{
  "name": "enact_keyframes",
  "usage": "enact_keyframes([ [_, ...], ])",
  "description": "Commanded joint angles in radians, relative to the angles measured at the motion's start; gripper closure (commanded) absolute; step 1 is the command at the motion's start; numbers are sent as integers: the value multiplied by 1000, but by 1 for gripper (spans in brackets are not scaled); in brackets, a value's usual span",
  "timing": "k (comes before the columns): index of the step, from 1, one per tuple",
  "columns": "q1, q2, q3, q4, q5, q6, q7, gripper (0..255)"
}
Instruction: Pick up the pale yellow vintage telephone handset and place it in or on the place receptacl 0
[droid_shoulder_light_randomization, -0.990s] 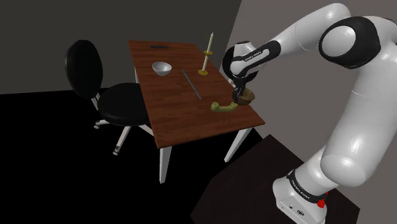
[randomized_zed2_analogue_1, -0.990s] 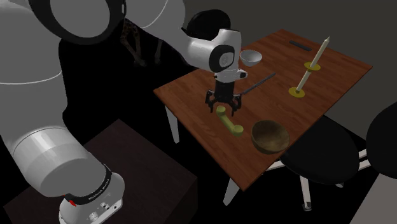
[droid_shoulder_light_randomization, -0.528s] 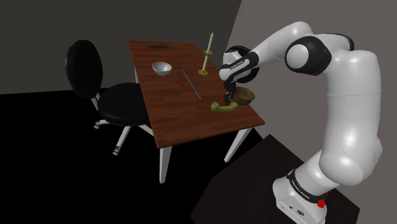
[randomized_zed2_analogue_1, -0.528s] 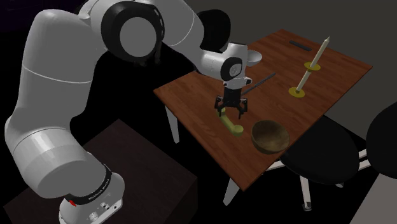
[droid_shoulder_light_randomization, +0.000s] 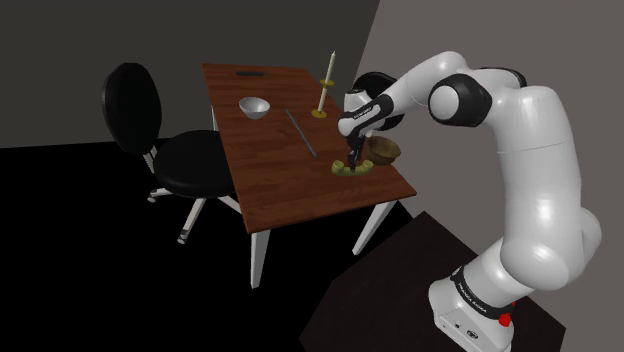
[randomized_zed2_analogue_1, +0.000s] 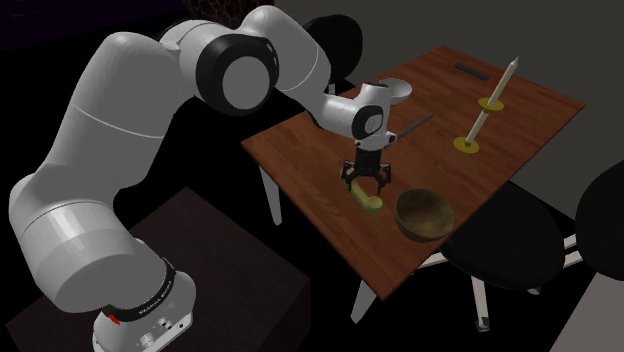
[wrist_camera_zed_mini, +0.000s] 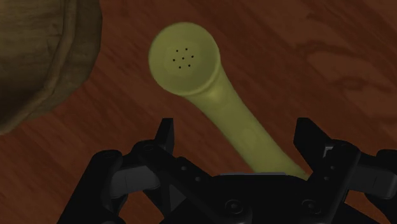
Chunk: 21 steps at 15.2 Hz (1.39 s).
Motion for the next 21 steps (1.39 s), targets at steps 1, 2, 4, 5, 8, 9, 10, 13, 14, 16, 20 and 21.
enact_keyframes([
  [1,-4,18,0,0,0,18,0,0],
  [2,-7,30,0,-1,0,33,0,0],
  [4,-7,30,0,-1,0,33,0,0],
  [5,-7,30,0,-1,0,33,0,0],
  [8,-7,30,0,-1,0,33,0,0],
  [9,-7,30,0,-1,0,33,0,0],
  [10,-7,30,0,-1,0,33,0,0],
  [13,-7,30,0,-1,0,33,0,255],
  [14,-7,30,0,-1,0,33,0,255],
  [16,-7,30,0,-1,0,33,0,255],
  [20,-7,30,0,-1,0,33,0,255],
  [21,-6,19,-1,-6,-1,26,-1,255],
])
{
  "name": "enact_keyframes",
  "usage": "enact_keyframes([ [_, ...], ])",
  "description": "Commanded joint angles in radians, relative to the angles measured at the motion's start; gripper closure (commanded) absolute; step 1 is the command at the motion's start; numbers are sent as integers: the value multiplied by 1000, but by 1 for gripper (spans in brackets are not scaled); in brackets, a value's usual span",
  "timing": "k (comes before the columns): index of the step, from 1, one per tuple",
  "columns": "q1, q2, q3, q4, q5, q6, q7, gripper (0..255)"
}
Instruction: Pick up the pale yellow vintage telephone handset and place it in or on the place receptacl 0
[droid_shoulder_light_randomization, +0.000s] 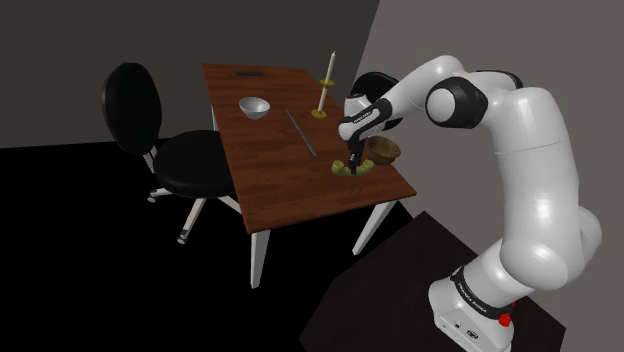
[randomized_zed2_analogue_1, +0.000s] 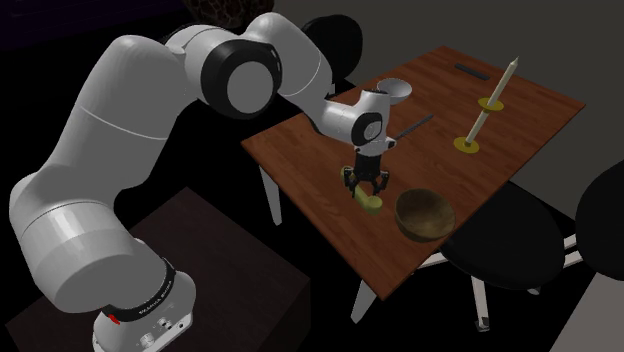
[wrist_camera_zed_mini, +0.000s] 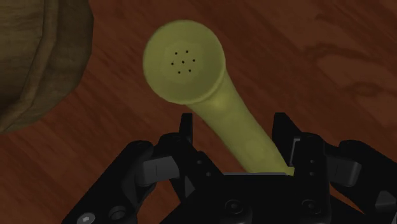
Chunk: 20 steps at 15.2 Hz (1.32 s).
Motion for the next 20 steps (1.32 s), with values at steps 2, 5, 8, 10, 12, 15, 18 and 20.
enact_keyframes([
  [2,2,-28,-2,-10,-1,-18,-3,255],
  [5,5,-61,-4,-20,-3,-39,-8,255],
  [8,8,-92,-6,-29,-5,-61,-12,255],
  [10,9,-112,-8,-33,-6,-77,-15,255],
  [12,11,-132,-9,-37,-7,-92,-18,255],
  [15,13,-161,-11,-41,-8,-117,-22,255],
  [18,16,-188,-13,-42,-10,-142,-27,255],
  [20,17,-206,-14,-42,-11,-160,-30,255],
])
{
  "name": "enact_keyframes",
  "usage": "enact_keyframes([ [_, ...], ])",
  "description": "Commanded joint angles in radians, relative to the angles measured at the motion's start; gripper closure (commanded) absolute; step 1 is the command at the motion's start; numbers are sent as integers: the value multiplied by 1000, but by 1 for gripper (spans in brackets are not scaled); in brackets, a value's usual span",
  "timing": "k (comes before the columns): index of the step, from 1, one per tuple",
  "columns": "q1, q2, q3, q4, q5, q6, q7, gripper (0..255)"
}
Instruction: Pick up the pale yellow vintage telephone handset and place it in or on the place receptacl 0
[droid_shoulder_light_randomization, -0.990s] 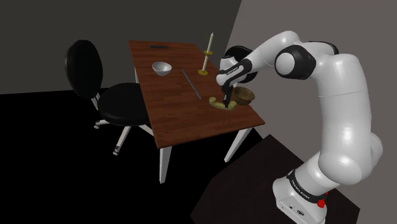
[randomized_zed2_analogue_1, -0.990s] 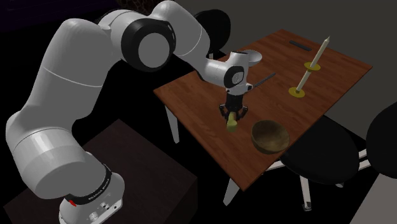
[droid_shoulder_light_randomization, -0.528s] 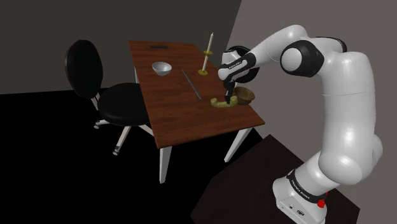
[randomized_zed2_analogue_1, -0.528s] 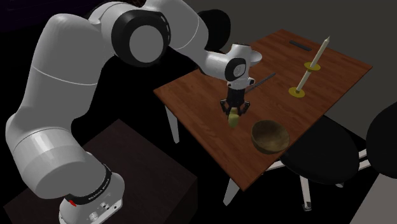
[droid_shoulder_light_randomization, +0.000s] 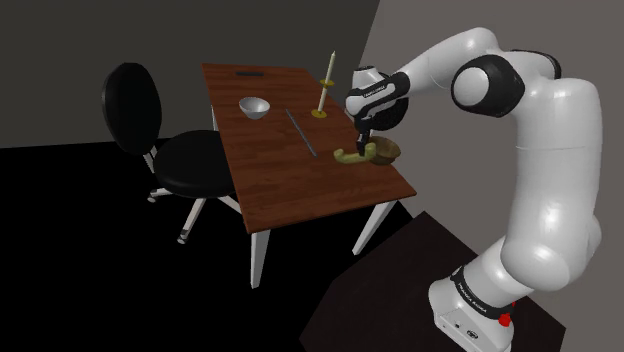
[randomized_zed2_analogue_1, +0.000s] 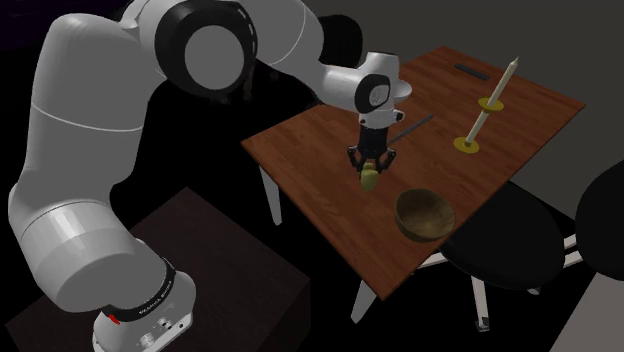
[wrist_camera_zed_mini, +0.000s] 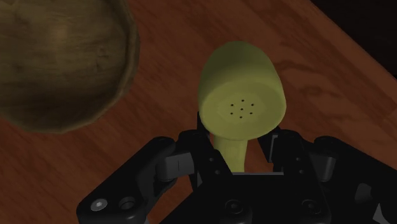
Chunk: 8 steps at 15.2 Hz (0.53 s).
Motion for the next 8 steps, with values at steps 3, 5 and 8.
enact_keyframes([
  [3,3,-36,-3,3,-2,-38,-7,255],
  [5,4,-52,-4,6,-3,-57,-10,255],
  [8,6,-76,-6,11,-5,-85,-15,255],
])
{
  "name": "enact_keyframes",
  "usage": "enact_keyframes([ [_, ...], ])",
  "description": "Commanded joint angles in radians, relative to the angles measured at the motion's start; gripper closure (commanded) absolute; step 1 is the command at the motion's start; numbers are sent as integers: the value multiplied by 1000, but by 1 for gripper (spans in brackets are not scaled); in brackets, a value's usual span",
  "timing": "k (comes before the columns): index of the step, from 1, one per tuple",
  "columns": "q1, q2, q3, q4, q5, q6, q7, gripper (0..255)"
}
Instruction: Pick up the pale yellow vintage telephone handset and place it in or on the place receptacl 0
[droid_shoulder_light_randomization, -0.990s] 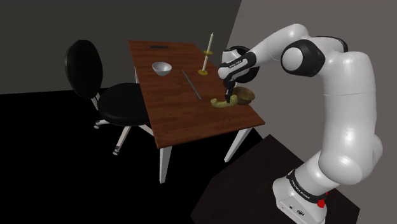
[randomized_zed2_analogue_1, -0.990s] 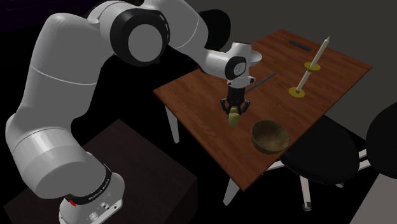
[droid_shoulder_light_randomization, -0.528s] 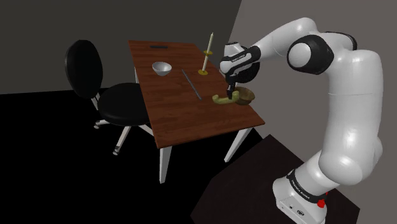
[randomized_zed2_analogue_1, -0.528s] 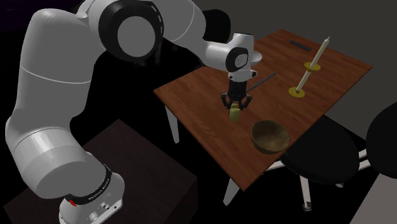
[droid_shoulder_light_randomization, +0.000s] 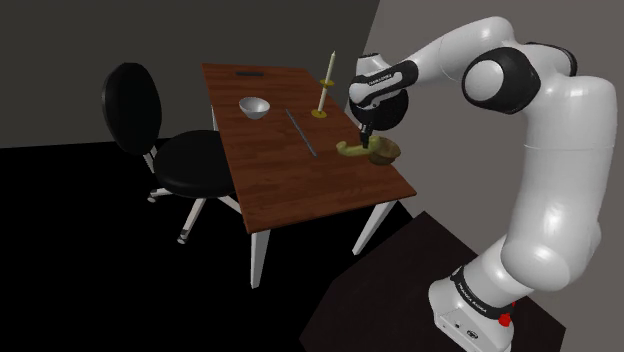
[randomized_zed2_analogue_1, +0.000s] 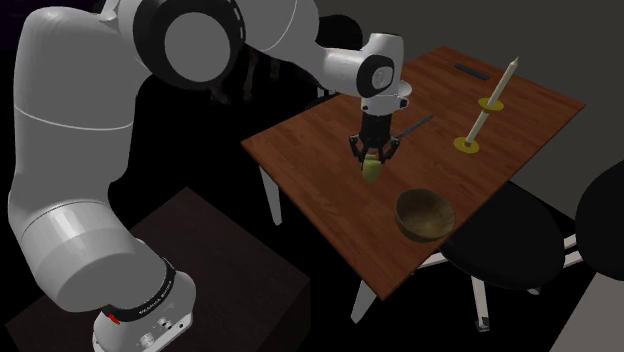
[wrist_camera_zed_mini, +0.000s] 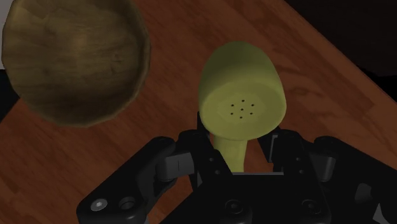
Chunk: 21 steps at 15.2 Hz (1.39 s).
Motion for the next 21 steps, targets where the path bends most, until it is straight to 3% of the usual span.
enact_keyframes([
  [1,1,-15,-1,6,-1,-21,-4,255],
  [4,3,-36,-3,13,-2,-47,-9,255],
  [11,-112,62,-32,170,11,-74,-150,255],
  [19,-257,241,-49,472,42,-161,-306,255],
  [21,-271,265,-49,501,45,-163,-316,255],
])
